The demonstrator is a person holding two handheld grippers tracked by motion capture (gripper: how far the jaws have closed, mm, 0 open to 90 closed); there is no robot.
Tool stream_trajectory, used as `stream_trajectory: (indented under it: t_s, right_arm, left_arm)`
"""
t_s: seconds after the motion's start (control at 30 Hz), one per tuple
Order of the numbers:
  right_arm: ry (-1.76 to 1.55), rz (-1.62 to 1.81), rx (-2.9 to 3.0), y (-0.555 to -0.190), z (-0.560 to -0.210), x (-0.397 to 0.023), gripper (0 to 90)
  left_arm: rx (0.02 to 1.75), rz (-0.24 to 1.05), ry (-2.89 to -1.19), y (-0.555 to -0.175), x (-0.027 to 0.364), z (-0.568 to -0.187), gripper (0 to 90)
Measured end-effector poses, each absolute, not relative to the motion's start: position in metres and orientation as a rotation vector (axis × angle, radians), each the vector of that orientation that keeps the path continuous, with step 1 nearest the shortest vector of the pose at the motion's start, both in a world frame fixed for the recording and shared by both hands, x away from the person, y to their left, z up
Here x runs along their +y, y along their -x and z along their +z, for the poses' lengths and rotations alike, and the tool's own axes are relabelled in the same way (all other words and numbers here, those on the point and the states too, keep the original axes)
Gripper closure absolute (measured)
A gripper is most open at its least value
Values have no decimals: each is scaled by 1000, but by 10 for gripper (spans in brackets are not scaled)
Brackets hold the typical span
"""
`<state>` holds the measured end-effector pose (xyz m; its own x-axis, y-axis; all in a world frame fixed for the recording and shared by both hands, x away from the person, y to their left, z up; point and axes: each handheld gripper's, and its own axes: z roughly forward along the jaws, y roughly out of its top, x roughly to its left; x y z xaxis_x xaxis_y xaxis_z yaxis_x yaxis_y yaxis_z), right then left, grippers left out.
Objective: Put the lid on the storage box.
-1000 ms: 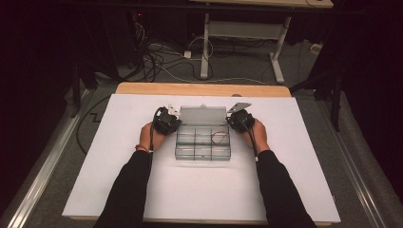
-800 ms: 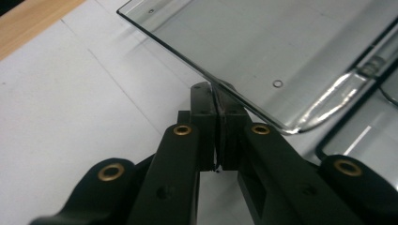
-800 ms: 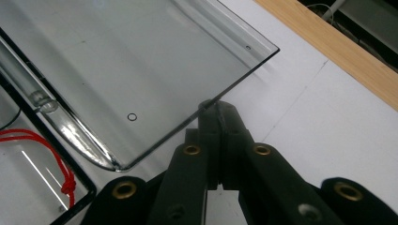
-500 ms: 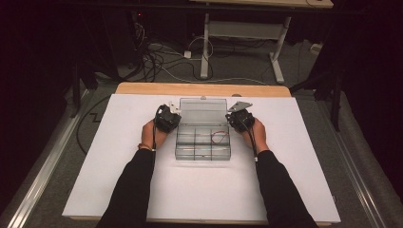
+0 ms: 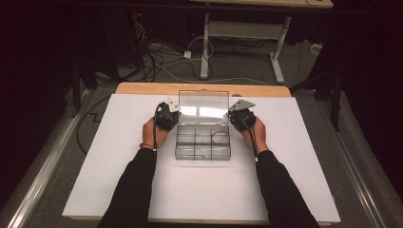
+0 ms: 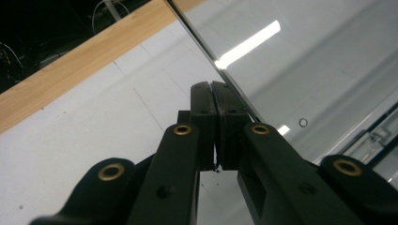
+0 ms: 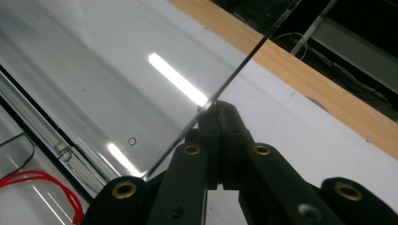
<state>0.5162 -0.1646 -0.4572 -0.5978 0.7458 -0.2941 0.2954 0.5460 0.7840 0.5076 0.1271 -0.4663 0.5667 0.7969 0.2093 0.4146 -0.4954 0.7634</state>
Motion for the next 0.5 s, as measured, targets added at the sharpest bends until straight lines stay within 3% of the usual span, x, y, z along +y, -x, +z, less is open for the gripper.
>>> stream_trajectory:
  t_s: [0.5]
  right_arm:
    - [-807,938,2082,-510,-447,-160,900]
  left_arm:
    - [958,848,-2082,-503,122,-448,857]
